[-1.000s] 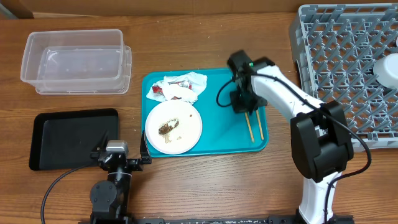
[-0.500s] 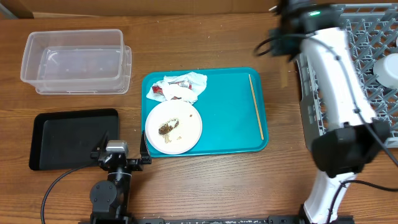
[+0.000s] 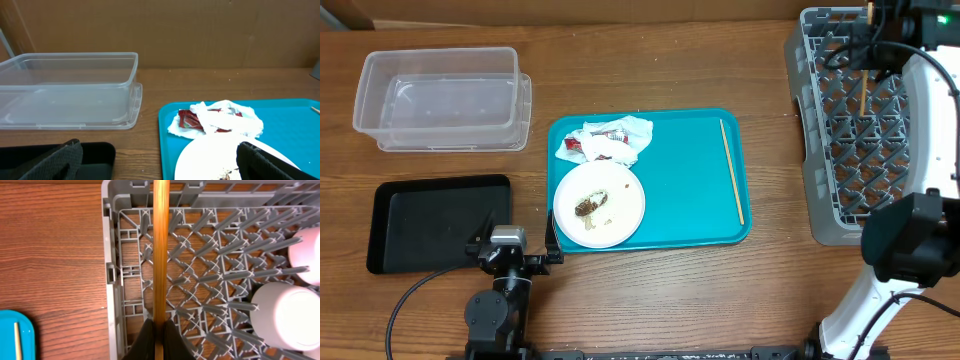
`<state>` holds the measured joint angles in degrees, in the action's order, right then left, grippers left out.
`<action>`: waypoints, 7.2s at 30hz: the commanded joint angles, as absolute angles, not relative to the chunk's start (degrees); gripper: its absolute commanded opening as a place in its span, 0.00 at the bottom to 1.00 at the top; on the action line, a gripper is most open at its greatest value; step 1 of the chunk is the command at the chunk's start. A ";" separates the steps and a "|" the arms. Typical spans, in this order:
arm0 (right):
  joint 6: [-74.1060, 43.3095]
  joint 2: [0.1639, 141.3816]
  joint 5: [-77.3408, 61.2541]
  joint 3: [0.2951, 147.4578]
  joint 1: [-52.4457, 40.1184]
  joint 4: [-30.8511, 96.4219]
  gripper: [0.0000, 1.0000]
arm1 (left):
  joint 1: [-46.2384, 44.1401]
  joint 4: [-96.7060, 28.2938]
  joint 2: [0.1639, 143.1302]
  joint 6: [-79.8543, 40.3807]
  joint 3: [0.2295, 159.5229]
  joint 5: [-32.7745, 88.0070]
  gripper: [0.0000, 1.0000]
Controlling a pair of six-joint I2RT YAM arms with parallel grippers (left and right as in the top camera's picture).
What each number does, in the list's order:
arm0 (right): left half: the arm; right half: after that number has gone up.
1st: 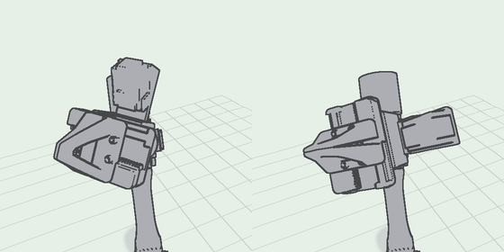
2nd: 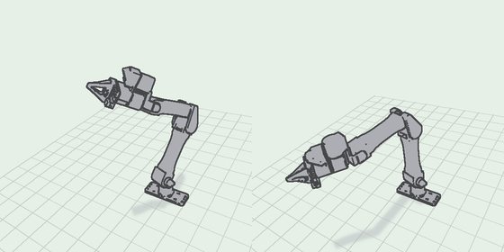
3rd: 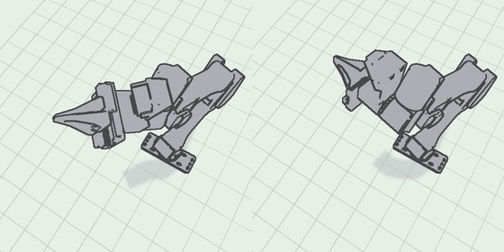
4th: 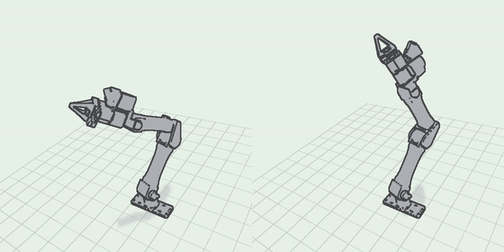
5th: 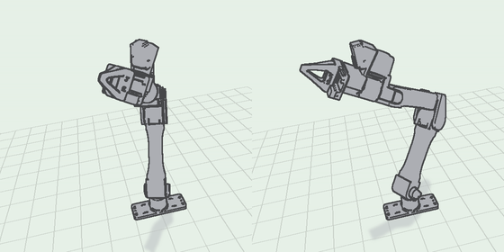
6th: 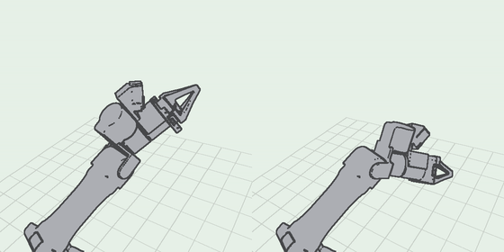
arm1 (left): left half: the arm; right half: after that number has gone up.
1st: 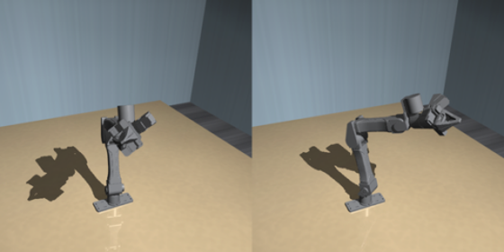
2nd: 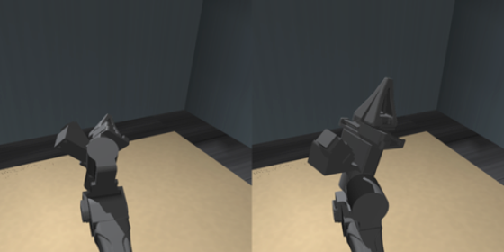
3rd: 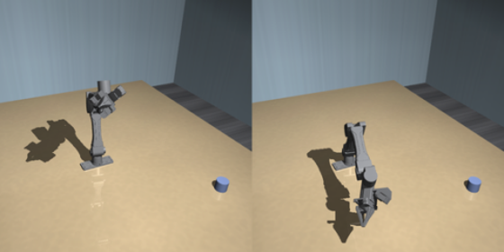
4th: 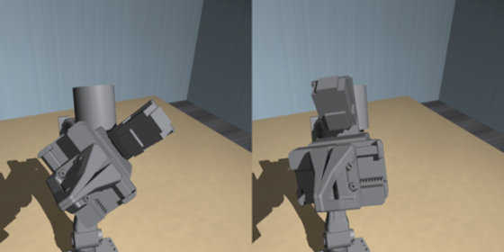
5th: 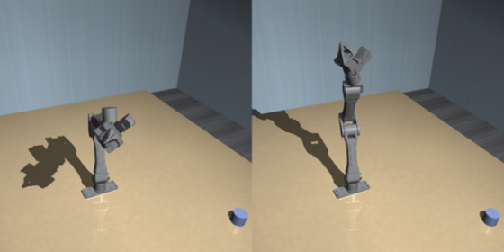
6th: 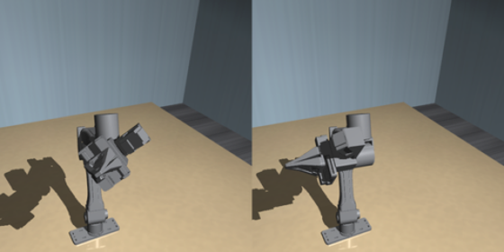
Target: Sort waste into correct bins and load items into the dishwasher
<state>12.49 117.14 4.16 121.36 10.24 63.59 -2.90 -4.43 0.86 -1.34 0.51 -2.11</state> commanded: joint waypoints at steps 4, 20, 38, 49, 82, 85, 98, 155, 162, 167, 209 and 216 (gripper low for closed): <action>13.80 117.30 0.71 116.53 11.00 61.08 0.04 | -2.59 -4.29 0.25 -1.69 0.27 -1.65 1.00; 13.28 119.61 -2.07 114.32 10.00 61.89 0.34 | -2.59 -4.29 0.27 -1.69 0.27 -1.65 1.00; 8.95 117.78 -22.57 115.44 -1.10 79.79 0.63 | -2.59 -4.29 0.27 -1.69 0.27 -1.65 1.00; -4.27 119.72 -0.34 103.79 -16.47 68.47 0.96 | -2.59 -4.29 0.27 -1.69 0.27 -1.65 1.00; -6.26 119.72 0.32 84.42 -18.83 54.92 0.04 | -2.59 -4.29 0.27 -1.69 0.27 -1.65 1.00; -6.26 119.70 -0.86 86.06 -19.00 56.97 0.04 | -2.59 -4.29 0.25 -1.69 0.27 -1.65 1.00; 2.04 117.64 4.51 120.36 -8.78 77.62 0.04 | -2.59 -4.29 0.25 -1.69 0.27 -1.65 1.00; 9.43 113.95 -38.04 123.26 0.60 88.16 0.43 | -2.59 -4.29 0.27 -1.69 0.27 -1.67 1.00; 4.54 114.48 -29.76 122.93 -13.08 89.47 1.00 | -2.59 -4.29 0.27 -1.69 0.27 -1.67 1.00; -9.78 114.04 -14.94 123.13 -18.83 87.55 1.00 | -2.59 -4.29 0.27 -1.69 0.27 -1.67 1.00; -14.20 102.17 -5.17 123.04 20.01 96.14 1.00 | -2.63 7.49 0.25 -40.29 0.27 33.26 1.00; -14.20 102.17 -5.17 123.04 20.01 96.14 1.00 | -2.63 27.46 0.43 -40.58 4.36 31.73 1.00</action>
<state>-13.91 102.80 -5.54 122.93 20.14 96.44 -2.90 27.75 0.80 -37.19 1.52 30.76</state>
